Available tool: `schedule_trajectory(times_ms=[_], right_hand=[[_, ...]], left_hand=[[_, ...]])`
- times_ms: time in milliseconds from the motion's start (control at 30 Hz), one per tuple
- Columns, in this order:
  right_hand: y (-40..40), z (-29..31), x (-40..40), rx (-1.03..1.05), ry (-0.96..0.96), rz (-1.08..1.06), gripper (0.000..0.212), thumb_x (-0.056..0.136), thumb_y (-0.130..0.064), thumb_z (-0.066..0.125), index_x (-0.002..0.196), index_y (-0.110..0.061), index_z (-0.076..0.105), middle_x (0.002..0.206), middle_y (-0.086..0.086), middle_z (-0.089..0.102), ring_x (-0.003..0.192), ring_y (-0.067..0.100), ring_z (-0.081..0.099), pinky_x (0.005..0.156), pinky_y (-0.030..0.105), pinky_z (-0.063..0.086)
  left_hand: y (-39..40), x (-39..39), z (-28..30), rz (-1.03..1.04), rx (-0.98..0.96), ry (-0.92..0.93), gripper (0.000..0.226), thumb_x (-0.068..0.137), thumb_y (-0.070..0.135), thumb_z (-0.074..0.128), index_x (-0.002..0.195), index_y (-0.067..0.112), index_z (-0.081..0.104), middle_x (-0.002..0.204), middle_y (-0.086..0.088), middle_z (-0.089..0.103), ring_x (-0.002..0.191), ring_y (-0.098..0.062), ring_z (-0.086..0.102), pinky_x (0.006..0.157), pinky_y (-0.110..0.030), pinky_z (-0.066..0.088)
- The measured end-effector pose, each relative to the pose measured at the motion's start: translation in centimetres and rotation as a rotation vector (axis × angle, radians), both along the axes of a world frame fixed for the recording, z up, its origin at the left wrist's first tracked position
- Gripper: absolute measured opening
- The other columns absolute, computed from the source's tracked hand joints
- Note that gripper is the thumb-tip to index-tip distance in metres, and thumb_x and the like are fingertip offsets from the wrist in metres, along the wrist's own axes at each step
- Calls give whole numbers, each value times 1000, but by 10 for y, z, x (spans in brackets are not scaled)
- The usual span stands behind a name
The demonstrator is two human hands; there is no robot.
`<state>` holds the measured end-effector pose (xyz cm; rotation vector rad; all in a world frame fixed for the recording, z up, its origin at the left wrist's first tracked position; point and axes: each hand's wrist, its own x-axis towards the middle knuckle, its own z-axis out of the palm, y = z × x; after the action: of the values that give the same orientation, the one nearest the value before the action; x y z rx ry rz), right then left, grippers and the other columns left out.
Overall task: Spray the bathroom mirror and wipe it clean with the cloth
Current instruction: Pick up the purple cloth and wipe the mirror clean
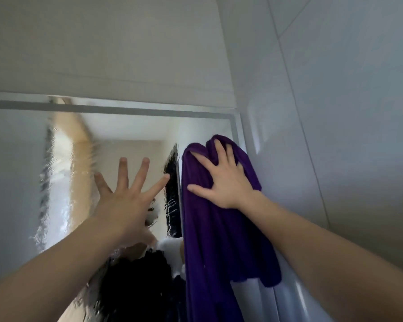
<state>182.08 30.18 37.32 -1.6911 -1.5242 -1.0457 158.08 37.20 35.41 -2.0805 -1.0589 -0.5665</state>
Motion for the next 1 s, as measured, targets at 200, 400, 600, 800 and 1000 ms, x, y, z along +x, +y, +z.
schedule_trajectory(times_ms=[200,400,600,800,1000], right_hand=[[22,11,-17,137,49,55,81,87,-80,39,156,-53,3,170,2,-16,155,38,-15,117,71,12],[17,-70,-4,126,94,68,73,91,-66,35,157,-48,11,171,-1,-11,156,34,-10,116,67,19],[15,-6,18,258,176,44,72,92,-53,41,158,-42,17,171,7,-1,156,38,-1,117,67,17],[33,83,-13,317,183,88,71,95,-56,42,159,-42,15,171,8,-1,155,42,-1,117,70,14],[41,50,-53,230,-63,176,64,96,-43,44,157,-37,24,171,0,2,157,34,-1,116,63,23]], left_hand=[[-8,3,3,27,-5,-16,142,62,79,75,148,48,-35,155,-5,-48,144,-48,-37,114,-79,6],[-9,6,4,19,-42,-32,142,60,73,81,152,47,-25,157,-2,-46,143,-47,-40,113,-79,1],[-11,4,4,9,-59,-45,142,62,70,82,152,47,-25,156,-1,-48,141,-45,-44,113,-79,-6],[-5,6,1,2,-68,-65,145,61,68,84,150,48,-29,156,1,-49,138,-43,-47,110,-80,-10],[0,1,2,-44,-28,-88,134,65,68,81,151,51,-21,159,4,-44,140,-39,-46,111,-79,-9]])
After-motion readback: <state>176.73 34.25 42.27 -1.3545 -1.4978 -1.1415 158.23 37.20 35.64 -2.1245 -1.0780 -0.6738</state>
